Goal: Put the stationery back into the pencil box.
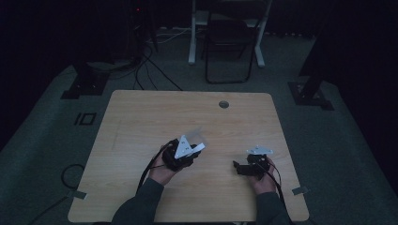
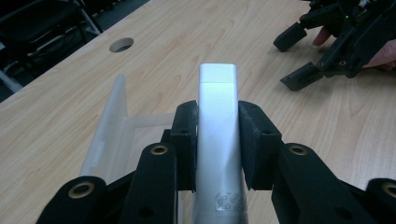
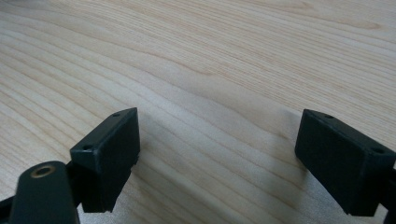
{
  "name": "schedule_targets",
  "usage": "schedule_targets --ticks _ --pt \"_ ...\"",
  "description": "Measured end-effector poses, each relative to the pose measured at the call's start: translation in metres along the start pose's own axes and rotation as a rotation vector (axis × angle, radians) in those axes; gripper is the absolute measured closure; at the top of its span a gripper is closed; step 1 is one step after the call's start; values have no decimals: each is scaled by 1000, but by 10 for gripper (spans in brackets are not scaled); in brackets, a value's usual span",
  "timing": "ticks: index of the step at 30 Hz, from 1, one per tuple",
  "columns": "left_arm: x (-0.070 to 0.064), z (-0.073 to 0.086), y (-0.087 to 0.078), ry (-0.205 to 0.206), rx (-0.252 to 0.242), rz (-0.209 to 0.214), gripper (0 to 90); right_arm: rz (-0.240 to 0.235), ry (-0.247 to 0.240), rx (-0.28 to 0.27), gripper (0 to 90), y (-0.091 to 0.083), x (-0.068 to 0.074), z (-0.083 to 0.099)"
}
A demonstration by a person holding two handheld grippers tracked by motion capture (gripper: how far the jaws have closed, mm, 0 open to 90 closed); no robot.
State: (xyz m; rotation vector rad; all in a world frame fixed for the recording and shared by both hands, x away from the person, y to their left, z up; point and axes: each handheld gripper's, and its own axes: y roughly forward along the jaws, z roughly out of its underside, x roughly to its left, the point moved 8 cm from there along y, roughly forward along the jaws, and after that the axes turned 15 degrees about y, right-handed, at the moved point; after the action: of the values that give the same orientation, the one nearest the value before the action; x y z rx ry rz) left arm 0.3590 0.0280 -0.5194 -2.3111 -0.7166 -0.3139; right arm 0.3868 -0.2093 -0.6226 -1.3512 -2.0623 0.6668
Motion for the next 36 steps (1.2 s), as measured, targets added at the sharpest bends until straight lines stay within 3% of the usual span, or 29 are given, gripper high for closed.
schedule_targets --ticks 18,36 --pt "7 5 7 -14 11 -23 699 0 0 0 138 0 0 0" --pt "19 16 15 -30 56 -46 699 0 1 0 138 0 0 0"
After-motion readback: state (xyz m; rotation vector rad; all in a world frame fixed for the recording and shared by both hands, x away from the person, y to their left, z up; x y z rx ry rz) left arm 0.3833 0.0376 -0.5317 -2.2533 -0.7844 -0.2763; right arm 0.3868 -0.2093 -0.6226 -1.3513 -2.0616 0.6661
